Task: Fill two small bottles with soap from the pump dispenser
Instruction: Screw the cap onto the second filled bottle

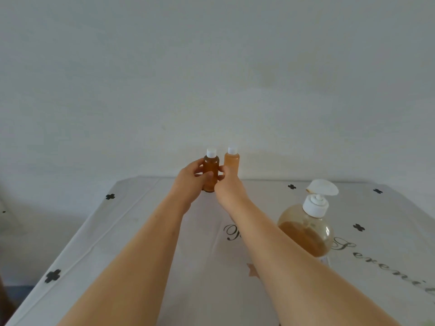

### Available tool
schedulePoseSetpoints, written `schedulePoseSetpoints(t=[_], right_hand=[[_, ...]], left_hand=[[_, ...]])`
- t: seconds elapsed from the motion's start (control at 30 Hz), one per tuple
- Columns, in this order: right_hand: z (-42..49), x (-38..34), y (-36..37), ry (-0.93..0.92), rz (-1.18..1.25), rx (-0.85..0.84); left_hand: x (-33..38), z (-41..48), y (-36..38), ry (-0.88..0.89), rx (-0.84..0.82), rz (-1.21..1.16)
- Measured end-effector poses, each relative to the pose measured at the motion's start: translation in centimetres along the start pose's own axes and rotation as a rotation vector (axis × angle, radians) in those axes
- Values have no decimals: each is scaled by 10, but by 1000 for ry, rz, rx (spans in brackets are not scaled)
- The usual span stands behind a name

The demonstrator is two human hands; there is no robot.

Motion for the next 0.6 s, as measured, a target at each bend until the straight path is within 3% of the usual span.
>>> schedulePoseSetpoints(t=[0.2, 0.4, 0.6], right_hand=[[12, 6, 3, 28, 25, 30], [18, 25, -28, 66, 47, 423], [40, 37, -23, 78, -90, 388]], left_hand=[[-9, 16, 0, -55, 16, 28], [-13, 16, 1, -48, 51, 147], [-11, 19, 7, 4, 128, 379]])
Point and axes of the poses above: each hand's wrist, its own z-axis towards the middle knuckle, its own y-axis out of the palm, x = y × z, the point moved 7 cm from there along z, towards the middle knuckle, and after that the axes turned 3 degrees about z, right-handed, at the moved point
